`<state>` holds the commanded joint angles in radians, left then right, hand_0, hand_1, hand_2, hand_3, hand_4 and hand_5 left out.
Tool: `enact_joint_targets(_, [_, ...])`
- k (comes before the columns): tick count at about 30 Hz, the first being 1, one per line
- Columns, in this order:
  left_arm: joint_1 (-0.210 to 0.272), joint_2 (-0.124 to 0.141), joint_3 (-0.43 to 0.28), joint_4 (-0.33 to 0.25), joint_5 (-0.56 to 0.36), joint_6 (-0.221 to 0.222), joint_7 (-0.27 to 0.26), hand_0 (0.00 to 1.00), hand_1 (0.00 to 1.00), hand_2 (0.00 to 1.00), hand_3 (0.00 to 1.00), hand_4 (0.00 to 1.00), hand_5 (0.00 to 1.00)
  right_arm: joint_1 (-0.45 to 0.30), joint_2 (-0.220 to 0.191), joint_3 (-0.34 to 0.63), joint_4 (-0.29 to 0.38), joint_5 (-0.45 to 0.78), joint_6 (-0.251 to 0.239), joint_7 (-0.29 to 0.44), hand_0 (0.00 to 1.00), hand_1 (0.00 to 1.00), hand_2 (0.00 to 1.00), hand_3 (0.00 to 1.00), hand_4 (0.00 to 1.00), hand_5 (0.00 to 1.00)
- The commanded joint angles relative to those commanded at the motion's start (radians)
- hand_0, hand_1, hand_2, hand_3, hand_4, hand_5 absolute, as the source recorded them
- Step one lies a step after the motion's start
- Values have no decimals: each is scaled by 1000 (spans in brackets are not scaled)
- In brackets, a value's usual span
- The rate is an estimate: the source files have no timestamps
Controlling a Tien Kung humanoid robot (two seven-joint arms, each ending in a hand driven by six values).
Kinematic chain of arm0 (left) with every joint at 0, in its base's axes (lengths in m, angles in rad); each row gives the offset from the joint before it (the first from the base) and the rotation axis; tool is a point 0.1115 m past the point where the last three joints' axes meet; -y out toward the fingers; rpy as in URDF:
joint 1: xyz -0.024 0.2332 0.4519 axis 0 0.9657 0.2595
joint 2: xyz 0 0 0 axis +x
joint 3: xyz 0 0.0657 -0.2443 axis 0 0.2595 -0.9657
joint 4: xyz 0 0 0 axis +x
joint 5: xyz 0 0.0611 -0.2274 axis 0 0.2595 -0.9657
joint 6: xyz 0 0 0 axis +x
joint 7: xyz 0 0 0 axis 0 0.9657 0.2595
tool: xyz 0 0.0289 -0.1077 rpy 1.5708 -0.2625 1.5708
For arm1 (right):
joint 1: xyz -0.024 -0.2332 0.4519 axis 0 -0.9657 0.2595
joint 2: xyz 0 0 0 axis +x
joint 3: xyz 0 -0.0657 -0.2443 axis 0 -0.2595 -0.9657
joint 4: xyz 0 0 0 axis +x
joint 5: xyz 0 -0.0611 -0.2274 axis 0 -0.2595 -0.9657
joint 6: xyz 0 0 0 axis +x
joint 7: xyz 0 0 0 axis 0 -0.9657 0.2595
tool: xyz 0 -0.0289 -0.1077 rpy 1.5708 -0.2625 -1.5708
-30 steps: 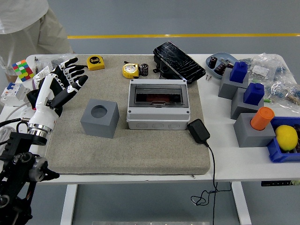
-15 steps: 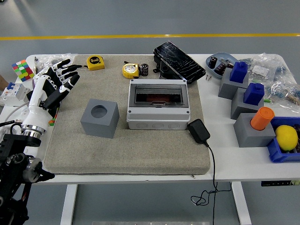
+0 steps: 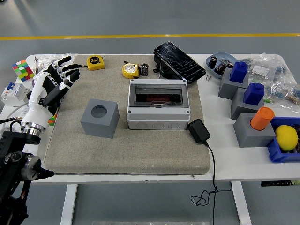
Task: Fetch the battery,place it into the box,close the lid of the box
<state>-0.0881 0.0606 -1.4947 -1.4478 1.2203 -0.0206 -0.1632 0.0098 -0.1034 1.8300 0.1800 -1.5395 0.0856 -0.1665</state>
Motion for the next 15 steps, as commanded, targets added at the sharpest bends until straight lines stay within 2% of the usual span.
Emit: enact_joint_targets(15, [1, 15, 2, -11, 7, 1, 7, 583, 668, 691, 754, 998, 401, 4, -5, -21, 0, 16, 1, 4, 763, 720, 730, 746, 998, 545])
